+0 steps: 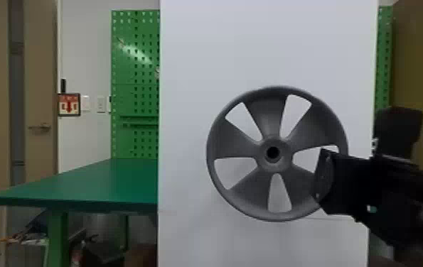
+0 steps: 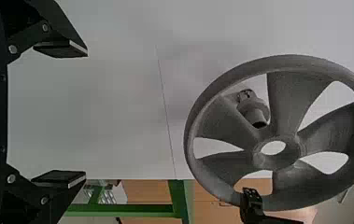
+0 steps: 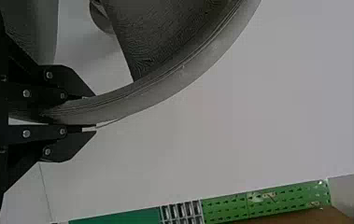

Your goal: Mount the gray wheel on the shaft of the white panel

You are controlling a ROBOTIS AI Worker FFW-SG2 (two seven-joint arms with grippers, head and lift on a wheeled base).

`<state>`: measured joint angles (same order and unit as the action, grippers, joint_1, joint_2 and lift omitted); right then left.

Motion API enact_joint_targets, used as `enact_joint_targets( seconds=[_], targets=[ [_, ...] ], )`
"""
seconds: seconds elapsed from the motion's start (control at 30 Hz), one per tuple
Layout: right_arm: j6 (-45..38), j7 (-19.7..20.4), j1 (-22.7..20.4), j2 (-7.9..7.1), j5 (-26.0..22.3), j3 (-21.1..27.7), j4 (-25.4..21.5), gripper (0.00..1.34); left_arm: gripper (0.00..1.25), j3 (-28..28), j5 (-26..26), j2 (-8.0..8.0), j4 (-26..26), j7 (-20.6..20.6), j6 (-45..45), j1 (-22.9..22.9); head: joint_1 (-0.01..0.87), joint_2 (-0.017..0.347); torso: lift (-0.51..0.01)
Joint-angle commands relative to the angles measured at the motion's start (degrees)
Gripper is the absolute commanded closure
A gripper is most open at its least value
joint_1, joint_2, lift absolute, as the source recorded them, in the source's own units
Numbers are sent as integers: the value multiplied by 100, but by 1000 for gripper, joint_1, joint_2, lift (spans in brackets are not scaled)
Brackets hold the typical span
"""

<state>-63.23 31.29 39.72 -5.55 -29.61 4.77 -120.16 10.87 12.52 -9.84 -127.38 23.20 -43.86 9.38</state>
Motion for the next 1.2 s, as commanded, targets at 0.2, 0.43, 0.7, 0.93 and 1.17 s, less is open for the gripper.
enact_joint_targets(
  seconds=[0.2, 0.43, 0.7, 0.93, 1.17],
  targets=[
    [65, 0, 124, -42, 35, 68, 221, 1167, 334, 21, 14, 0, 3, 0, 0, 11, 38, -8, -495],
    [117, 0, 212, -77, 35, 112, 370, 1167, 334, 29, 22, -9, 3, 0, -26, 11, 38, -8, -495],
    [135, -9, 282, -130, -159, 200, 590, 1167, 334, 29, 40, -18, 3, 0, -35, 11, 38, -8, -495],
    [205, -26, 344, -209, -299, 200, 792, 1167, 334, 29, 40, -26, 3, 0, -35, 20, 38, -8, -495],
    [284, -369, 414, -297, -299, 209, 1012, 1167, 334, 29, 22, -26, 3, 0, -35, 29, 38, -8, -495]
  ],
)
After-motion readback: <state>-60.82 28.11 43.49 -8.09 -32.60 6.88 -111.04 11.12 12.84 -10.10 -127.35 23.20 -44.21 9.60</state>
